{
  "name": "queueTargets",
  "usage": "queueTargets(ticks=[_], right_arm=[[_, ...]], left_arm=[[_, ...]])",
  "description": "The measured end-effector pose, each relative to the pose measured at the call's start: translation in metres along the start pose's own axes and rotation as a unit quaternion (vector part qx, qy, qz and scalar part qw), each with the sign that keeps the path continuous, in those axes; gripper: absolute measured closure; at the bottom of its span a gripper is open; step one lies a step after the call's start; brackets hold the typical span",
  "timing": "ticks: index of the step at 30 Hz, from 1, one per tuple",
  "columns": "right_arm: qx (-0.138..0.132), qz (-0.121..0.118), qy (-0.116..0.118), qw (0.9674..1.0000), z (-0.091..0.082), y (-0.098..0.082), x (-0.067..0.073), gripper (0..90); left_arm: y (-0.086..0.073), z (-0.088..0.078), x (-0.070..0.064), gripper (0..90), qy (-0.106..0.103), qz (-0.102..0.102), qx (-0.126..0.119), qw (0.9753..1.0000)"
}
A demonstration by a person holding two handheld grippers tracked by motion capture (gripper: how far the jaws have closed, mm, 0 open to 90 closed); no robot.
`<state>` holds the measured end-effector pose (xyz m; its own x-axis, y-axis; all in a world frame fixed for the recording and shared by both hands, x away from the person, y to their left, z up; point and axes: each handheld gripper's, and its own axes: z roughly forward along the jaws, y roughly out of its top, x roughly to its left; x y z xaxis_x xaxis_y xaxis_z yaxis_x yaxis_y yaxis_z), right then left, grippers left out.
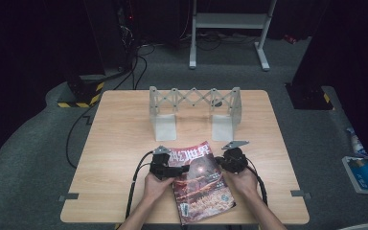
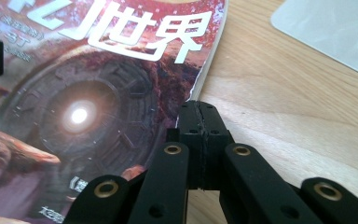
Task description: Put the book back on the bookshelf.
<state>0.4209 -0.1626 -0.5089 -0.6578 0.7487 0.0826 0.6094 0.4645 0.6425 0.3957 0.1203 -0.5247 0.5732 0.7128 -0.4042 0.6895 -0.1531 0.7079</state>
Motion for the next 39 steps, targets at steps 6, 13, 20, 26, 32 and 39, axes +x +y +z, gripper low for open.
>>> queueTargets(ticks=[6, 13, 20, 26, 32, 39], right_arm=[[-0.005, -0.001, 0.005, 1.0, -0.002, 0.001, 0.002, 89.7], [-0.008, 0.004, 0.013, 0.9999, 0.0, 0.0, -0.001, 89.8], [0.003, 0.003, 0.008, 1.0, 0.002, -0.001, 0.0, 89.8], [-0.003, -0.009, 0.007, 0.9999, 0.002, -0.002, 0.001, 89.6], [-0.004, -0.011, 0.005, 0.9999, 0.002, -0.003, 0.004, 89.3], [-0.008, -0.011, 0.006, 0.9999, 0.002, -0.004, 0.006, 89.1]], left_arm=[[0.006, 0.001, -0.002, 32.8, 0.01, 0.003, 0.012, 0.9999], [0.007, 0.002, -0.002, 36.1, 0.005, -0.005, 0.019, 0.9998], [0.007, 0.002, -0.001, 42.6, 0.007, -0.022, 0.026, 0.9994], [0.008, -0.002, -0.003, 54.2, 0.009, -0.024, 0.023, 0.9994], [0.01, -0.006, -0.005, 64.9, 0.012, -0.029, 0.018, 0.9994], [0.013, -0.011, -0.009, 74.0, 0.012, -0.047, 0.009, 0.9988]])
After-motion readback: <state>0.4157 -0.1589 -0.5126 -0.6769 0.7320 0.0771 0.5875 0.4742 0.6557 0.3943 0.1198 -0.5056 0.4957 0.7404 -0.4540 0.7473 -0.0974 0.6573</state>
